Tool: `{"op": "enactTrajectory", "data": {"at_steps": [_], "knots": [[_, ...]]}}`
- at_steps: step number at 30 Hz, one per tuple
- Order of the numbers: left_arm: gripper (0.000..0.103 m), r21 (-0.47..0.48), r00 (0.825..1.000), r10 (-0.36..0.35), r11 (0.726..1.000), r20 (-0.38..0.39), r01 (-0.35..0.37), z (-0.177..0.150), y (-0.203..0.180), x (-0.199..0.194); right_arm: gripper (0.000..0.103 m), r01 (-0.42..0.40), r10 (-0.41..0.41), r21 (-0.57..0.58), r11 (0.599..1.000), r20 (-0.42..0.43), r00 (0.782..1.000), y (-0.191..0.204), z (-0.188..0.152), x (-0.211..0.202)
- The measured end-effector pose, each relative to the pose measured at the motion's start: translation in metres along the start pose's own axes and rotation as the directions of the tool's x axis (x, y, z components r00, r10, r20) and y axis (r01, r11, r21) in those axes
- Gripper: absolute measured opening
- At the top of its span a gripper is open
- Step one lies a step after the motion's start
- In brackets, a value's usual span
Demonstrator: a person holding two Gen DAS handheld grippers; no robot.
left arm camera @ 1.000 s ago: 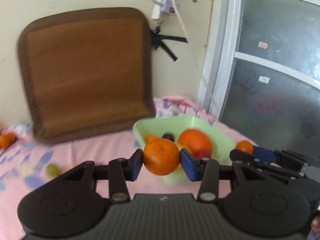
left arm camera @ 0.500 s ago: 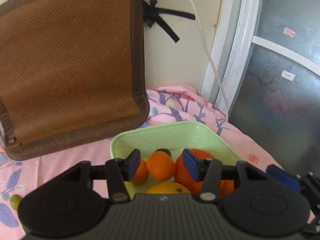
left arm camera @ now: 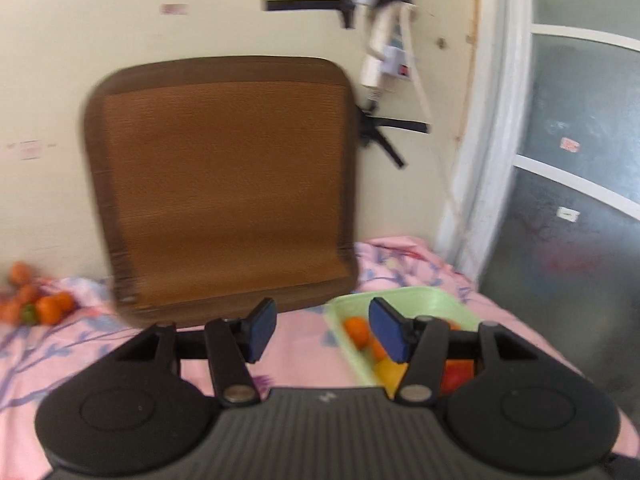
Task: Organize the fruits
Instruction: 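Lower the tangerine into the bowl with the left tool while the right tool drops the orange tomato in, then grasp the green lime with the left tool while the right tool grasps the dark plum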
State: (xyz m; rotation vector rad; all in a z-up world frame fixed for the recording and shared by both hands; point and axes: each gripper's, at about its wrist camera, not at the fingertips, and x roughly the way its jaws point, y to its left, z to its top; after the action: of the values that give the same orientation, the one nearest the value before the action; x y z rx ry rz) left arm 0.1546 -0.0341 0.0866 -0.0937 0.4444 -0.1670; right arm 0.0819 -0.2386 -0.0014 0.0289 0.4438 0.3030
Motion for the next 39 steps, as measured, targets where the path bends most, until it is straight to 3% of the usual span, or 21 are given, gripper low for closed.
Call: {"op": "enactTrajectory", "data": {"at_steps": [5,8,13,18,23,31,33,34,35,39], "knots": [[0.053,-0.051,0.989,0.141,0.988,-0.038,-0.142,-0.017,0.076,-0.017,0.054,-0.093,0.093,-0.045,0.995,-0.019,0.996,0.033,-0.003,0.012],[0.053,-0.068,0.984,0.157,0.984,-0.085,-0.163,-0.027,0.099,-0.009,0.054,-0.125,0.121,-0.063,0.99,-0.062,0.991,0.045,-0.006,0.025],[0.053,-0.017,0.975,0.171,0.984,-0.143,-0.175,-0.04,0.094,0.029,0.049,-0.139,0.13,-0.067,0.988,-0.128,0.983,0.051,-0.009,0.044],[0.05,-0.043,0.961,0.202,0.976,-0.189,-0.214,-0.047,0.102,0.064,0.045,-0.162,0.149,-0.115,0.98,-0.112,0.982,0.062,0.019,0.065],[0.049,-0.066,0.963,0.181,0.978,-0.201,-0.197,-0.047,0.107,0.08,0.042,-0.19,0.172,-0.135,0.972,-0.139,0.975,0.076,0.039,0.114],[0.048,-0.1,0.969,0.139,0.982,-0.204,-0.162,-0.055,0.117,0.091,0.043,-0.259,0.23,-0.082,0.963,-0.258,0.938,0.084,0.048,0.172],[0.034,-0.081,0.971,0.131,0.985,-0.201,-0.149,-0.055,0.113,0.09,0.039,-0.243,0.212,-0.09,0.966,-0.263,0.941,0.085,0.05,0.176],[0.03,-0.06,0.973,0.131,0.988,-0.192,-0.145,-0.056,0.109,0.089,0.029,-0.235,0.206,-0.09,0.968,-0.258,0.944,0.084,0.049,0.176],[0.028,-0.038,0.973,0.139,0.988,-0.185,-0.148,-0.056,0.105,0.088,0.025,-0.245,0.217,-0.085,0.966,-0.255,0.942,0.083,0.049,0.175],[0.028,-0.029,0.973,0.144,0.988,-0.183,-0.151,-0.059,0.098,0.08,0.025,-0.224,0.199,-0.097,0.97,-0.213,0.957,0.08,0.044,0.156]]}}
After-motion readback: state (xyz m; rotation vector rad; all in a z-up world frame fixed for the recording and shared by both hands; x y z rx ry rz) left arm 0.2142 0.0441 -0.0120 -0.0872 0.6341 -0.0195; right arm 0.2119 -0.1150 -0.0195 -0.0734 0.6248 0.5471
